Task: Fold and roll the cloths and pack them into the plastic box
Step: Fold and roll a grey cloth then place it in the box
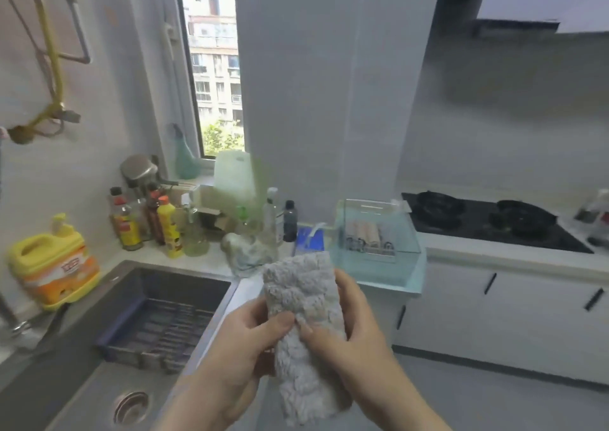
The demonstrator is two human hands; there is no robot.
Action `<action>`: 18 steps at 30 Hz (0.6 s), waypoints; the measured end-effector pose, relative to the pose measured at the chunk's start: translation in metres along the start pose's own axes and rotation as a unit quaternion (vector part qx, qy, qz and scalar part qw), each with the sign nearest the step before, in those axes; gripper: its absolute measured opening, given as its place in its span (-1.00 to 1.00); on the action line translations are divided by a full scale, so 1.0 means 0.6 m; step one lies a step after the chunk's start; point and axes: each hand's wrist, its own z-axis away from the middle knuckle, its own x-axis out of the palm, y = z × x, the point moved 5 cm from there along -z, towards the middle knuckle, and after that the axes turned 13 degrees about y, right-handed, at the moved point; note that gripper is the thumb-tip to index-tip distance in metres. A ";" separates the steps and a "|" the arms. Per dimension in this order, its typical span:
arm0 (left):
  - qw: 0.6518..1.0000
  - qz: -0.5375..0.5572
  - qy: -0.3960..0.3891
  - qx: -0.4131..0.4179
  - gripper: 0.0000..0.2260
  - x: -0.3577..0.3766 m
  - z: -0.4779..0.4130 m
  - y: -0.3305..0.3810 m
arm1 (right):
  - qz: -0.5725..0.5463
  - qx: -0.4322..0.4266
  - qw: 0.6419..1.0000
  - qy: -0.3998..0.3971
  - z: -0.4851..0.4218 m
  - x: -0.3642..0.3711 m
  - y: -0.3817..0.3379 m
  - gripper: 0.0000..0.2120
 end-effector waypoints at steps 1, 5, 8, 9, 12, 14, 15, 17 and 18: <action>1.000 0.005 -0.004 -0.016 -0.55 0.036 -0.027 -0.015 | 0.003 0.008 1.000 0.015 -0.024 -0.036 0.006 -0.42; 0.999 0.001 -0.015 -0.047 -0.64 0.156 -0.129 -0.064 | -0.024 0.037 0.998 0.052 -0.114 -0.165 0.023 -0.32; 0.997 -0.017 -0.037 -0.071 -0.68 0.224 -0.194 -0.090 | -0.061 0.059 0.993 0.083 -0.169 -0.240 0.038 -0.30; 0.996 -0.021 -0.048 -0.074 -0.68 0.245 -0.216 -0.095 | -0.068 0.065 0.991 0.092 -0.188 -0.260 0.043 -0.29; 0.993 -0.045 -0.078 -0.081 -0.70 0.301 -0.294 -0.111 | -0.069 0.078 0.985 0.136 -0.255 -0.314 0.066 -0.32; 0.990 -0.054 -0.084 -0.095 -0.75 0.331 -0.354 -0.126 | -0.057 0.090 0.981 0.164 -0.310 -0.343 0.086 -0.36; 0.989 -0.053 -0.085 -0.105 -0.75 0.344 -0.388 -0.133 | -0.049 0.095 0.979 0.176 -0.341 -0.355 0.097 -0.38; 0.989 -0.061 -0.083 -0.108 -0.72 0.367 -0.459 -0.145 | -0.033 0.103 0.975 0.194 -0.408 -0.374 0.119 -0.43; 0.990 -0.074 -0.078 -0.096 -0.74 0.376 -0.499 -0.149 | -0.024 0.105 0.974 0.200 -0.446 -0.380 0.131 -0.45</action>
